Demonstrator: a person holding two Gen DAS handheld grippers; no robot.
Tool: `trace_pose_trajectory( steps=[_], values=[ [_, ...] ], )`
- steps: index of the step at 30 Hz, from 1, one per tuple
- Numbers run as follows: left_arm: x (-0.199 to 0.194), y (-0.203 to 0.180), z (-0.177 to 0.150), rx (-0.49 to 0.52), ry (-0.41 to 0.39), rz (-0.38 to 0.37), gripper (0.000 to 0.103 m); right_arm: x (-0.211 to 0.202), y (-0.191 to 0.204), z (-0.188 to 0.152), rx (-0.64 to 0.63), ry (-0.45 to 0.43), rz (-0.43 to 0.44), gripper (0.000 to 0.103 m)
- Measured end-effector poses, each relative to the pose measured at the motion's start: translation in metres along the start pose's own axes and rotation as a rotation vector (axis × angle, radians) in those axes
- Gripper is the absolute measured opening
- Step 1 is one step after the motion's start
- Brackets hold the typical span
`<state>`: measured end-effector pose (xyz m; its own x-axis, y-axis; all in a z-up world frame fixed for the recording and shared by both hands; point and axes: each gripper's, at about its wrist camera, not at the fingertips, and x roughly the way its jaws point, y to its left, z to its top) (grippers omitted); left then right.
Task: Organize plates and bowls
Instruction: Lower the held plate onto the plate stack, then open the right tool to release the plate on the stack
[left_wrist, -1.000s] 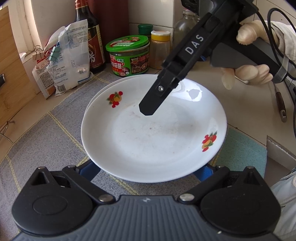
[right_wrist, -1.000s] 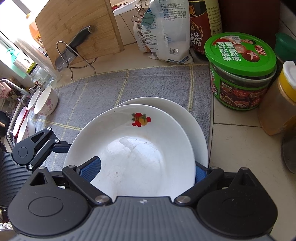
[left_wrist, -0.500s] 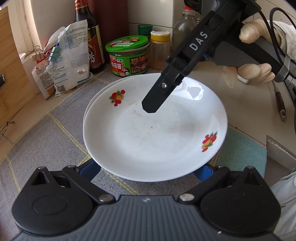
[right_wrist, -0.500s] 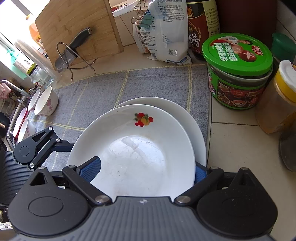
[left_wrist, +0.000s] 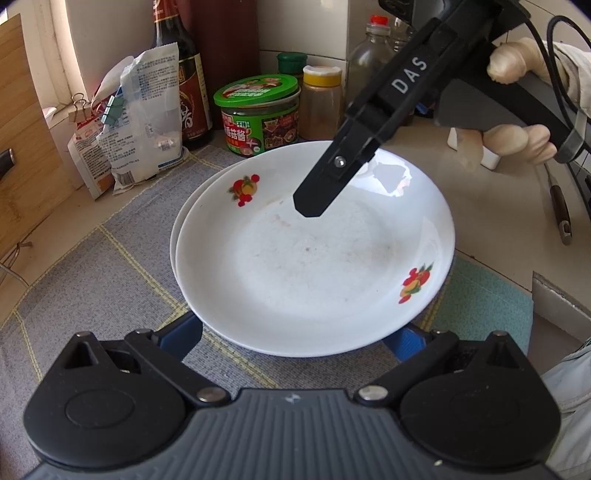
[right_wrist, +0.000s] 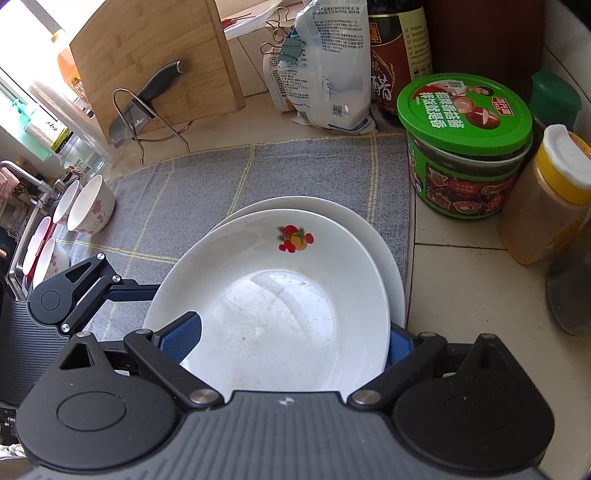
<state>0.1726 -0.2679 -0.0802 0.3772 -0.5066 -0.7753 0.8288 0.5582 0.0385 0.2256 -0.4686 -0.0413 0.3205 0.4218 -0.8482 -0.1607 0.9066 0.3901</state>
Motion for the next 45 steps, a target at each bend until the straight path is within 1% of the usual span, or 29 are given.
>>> trace_pose_trajectory(
  steps=[4,9,25,35,37,39,41,45],
  values=[
    [-0.001,0.000,0.000,-0.001,-0.008,-0.001,0.102,-0.003,0.000,-0.001,0.001,-0.008,-0.008,0.101],
    [-0.002,-0.004,0.002,0.025,-0.024,0.005,0.102,-0.006,0.000,-0.002,0.005,-0.018,-0.017,0.101],
    [-0.003,-0.003,-0.001,0.015,-0.034,0.010,0.102,-0.008,0.006,-0.004,0.008,-0.011,-0.063,0.101],
    [-0.007,-0.005,-0.004,0.012,-0.045,0.014,0.102,-0.012,0.011,-0.002,0.000,-0.015,-0.128,0.102],
    [-0.008,-0.005,-0.004,0.013,-0.046,0.016,0.102,-0.013,0.010,-0.003,-0.003,-0.025,-0.146,0.103],
    [-0.012,-0.003,-0.005,-0.001,-0.061,0.017,0.102,-0.016,0.013,-0.004,-0.026,-0.055,-0.135,0.103],
    [-0.016,-0.001,-0.006,-0.015,-0.075,0.015,0.102,-0.019,0.016,-0.004,-0.036,-0.065,-0.138,0.103],
    [-0.025,0.003,-0.006,-0.047,-0.108,0.041,0.102,-0.019,0.025,-0.004,-0.070,-0.084,-0.158,0.103]
  ],
)
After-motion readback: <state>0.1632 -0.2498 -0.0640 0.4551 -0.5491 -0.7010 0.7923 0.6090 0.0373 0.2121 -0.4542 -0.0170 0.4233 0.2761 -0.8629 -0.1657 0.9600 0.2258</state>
